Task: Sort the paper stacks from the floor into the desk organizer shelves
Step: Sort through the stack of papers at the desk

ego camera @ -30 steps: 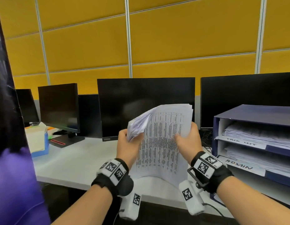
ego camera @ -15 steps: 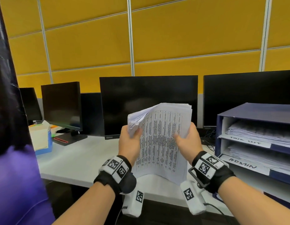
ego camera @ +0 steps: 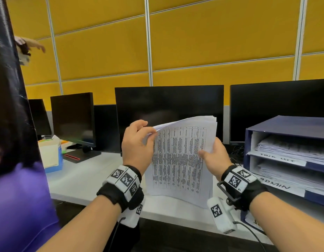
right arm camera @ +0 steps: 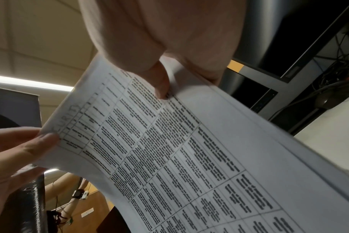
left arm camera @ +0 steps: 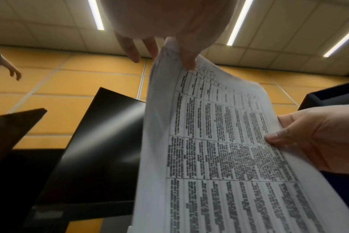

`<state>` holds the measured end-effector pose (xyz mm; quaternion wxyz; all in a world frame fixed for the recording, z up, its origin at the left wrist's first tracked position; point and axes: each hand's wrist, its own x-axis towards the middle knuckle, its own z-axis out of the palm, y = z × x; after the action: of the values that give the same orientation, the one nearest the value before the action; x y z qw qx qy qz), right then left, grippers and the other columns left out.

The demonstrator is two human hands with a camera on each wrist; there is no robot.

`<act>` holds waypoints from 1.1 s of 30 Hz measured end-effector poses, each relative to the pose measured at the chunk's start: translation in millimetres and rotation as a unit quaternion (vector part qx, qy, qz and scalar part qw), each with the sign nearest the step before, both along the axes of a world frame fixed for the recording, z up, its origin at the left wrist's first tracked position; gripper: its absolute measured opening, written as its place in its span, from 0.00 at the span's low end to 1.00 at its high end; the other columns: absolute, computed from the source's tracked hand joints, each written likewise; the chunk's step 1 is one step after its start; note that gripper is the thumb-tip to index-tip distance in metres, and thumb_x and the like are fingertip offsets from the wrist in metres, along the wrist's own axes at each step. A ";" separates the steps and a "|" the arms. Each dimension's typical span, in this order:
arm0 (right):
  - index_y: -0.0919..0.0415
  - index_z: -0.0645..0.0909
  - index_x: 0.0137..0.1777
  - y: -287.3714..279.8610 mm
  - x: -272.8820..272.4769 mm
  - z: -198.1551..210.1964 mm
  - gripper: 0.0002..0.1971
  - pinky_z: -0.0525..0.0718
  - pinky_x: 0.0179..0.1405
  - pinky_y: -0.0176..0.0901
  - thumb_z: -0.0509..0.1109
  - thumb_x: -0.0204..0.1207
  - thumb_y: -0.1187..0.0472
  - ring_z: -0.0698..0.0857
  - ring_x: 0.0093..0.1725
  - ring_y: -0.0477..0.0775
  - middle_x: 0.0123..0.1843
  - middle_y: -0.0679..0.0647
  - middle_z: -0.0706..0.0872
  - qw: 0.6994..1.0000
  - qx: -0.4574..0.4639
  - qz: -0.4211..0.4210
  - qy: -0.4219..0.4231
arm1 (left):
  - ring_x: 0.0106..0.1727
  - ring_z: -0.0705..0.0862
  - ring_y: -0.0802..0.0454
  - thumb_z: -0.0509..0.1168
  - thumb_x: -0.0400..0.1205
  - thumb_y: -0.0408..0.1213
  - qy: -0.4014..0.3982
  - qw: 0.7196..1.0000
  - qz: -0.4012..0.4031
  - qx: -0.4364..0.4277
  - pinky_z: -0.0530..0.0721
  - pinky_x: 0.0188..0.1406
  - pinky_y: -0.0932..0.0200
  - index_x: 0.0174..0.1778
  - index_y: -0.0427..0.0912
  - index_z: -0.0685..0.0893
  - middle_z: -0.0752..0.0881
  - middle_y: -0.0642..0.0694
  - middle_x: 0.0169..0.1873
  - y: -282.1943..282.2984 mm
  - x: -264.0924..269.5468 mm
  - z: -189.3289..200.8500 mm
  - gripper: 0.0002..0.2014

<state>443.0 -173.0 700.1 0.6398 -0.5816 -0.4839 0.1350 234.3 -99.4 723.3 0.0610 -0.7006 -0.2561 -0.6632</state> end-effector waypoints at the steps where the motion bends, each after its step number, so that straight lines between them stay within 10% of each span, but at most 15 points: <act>1: 0.58 0.72 0.68 0.3 2.2 0.4 0.21 0.80 0.53 0.42 0.66 0.77 0.74 0.81 0.58 0.50 0.58 0.50 0.82 1.000 -0.005 0.005 0.000 | 0.56 0.81 0.48 0.75 0.75 0.28 0.010 1.000 0.013 0.021 0.75 0.57 0.65 0.44 0.38 0.91 0.84 0.43 0.52 3.1 -2.5 0.6 0.04; 5: 0.57 0.71 0.70 1.8 9.9 0.9 0.22 0.81 0.59 0.49 0.67 0.78 0.72 0.81 0.63 0.52 0.63 0.52 0.83 1.000 -0.025 0.018 -0.006 | 0.45 0.78 0.53 0.71 0.74 0.23 0.031 0.997 0.003 0.068 0.77 0.46 0.63 0.38 0.37 0.90 0.84 0.46 0.38 10.1 -11.3 3.4 0.06; 9: 0.58 0.72 0.69 2.6 11.5 4.3 0.20 0.83 0.62 0.57 0.67 0.79 0.67 0.83 0.61 0.54 0.61 0.54 0.84 0.999 -0.025 0.024 -0.029 | 0.41 0.82 0.61 0.67 0.80 0.25 -0.069 0.992 -0.058 -0.084 0.79 0.45 0.72 0.38 0.48 0.83 0.84 0.54 0.37 11.6 -14.9 2.9 0.12; 14: 0.60 0.73 0.68 3.6 12.3 5.4 0.18 0.83 0.62 0.57 0.65 0.79 0.70 0.83 0.60 0.55 0.62 0.56 0.82 0.999 -0.020 0.010 -0.027 | 0.45 0.87 0.58 0.74 0.76 0.30 -0.265 0.922 -0.168 -0.225 0.85 0.49 0.64 0.46 0.47 0.77 0.87 0.49 0.41 22.8 -12.7 -6.6 0.13; 20: 0.59 0.76 0.65 4.4 13.8 2.6 0.16 0.84 0.60 0.57 0.67 0.79 0.70 0.85 0.59 0.54 0.60 0.54 0.85 1.000 -0.010 0.010 -0.023 | 0.46 0.88 0.49 0.73 0.78 0.33 -0.221 0.872 -0.211 -0.383 0.86 0.48 0.53 0.47 0.43 0.86 0.90 0.46 0.45 44.8 -6.1 -39.7 0.04; 27: 0.60 0.76 0.66 -2.5 21.5 6.5 0.16 0.82 0.61 0.53 0.65 0.80 0.71 0.83 0.60 0.54 0.60 0.53 0.84 0.999 -0.002 -0.054 -0.004 | 0.47 0.81 0.37 0.68 0.82 0.38 -0.228 0.909 0.074 -0.340 0.73 0.44 0.51 0.43 0.34 0.81 0.85 0.33 0.45 64.2 -65.5 -26.6 0.10; 33: 0.62 0.76 0.66 -13.8 11.9 8.9 0.16 0.80 0.56 0.49 0.64 0.80 0.72 0.80 0.57 0.52 0.56 0.52 0.82 0.997 0.014 -0.076 0.016 | 0.46 0.76 0.39 0.64 0.85 0.37 -0.220 0.914 0.139 -0.312 0.71 0.46 0.50 0.47 0.30 0.83 0.83 0.34 0.44 54.3 -93.9 -5.5 0.11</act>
<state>454.9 -186.8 709.0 0.6639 -0.6051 -0.4303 0.0886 140.4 -45.1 717.9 -0.1275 -0.4774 -0.5519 -0.6718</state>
